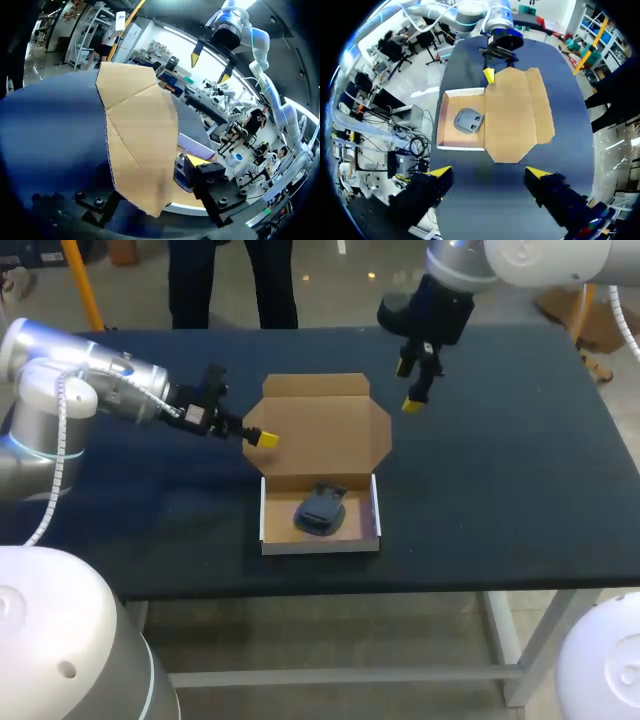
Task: Assemble the packaging by folding the flat box into shape, placing the metal phone stand inside, and closing the box properly
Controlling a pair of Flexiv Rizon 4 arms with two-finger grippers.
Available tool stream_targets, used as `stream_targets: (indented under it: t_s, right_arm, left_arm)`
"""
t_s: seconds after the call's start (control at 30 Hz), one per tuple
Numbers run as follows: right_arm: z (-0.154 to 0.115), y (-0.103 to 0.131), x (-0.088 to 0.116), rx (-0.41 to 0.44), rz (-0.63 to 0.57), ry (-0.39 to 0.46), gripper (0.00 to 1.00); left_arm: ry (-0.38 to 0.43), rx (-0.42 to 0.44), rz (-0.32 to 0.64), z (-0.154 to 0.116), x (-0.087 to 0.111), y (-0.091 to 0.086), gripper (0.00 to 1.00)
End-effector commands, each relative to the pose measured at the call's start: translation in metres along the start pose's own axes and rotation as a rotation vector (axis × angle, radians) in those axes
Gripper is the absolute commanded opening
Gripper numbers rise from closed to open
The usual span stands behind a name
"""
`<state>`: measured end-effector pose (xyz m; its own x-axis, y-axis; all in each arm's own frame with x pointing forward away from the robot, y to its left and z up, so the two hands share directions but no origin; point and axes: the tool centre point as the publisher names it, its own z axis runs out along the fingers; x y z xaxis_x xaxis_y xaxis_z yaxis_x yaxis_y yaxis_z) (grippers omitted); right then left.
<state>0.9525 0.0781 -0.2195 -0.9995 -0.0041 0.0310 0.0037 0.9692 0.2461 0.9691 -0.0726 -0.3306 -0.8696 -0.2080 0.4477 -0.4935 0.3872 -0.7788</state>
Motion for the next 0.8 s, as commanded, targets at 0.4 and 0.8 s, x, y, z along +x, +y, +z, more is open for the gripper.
stream_targets:
  t_s: [0.4, 0.8]
  right_arm:
    - [0.0, 0.006, -0.001, 0.015, -0.005, 0.008, 1.0]
    - [0.0, 0.009, 0.001, 0.024, -0.008, 0.009, 1.0]
  left_arm:
    - [0.021, 0.027, 0.064, 0.002, 0.009, -0.002, 0.37]
    - [0.018, 0.034, 0.103, 0.004, 0.013, -0.008, 0.31]
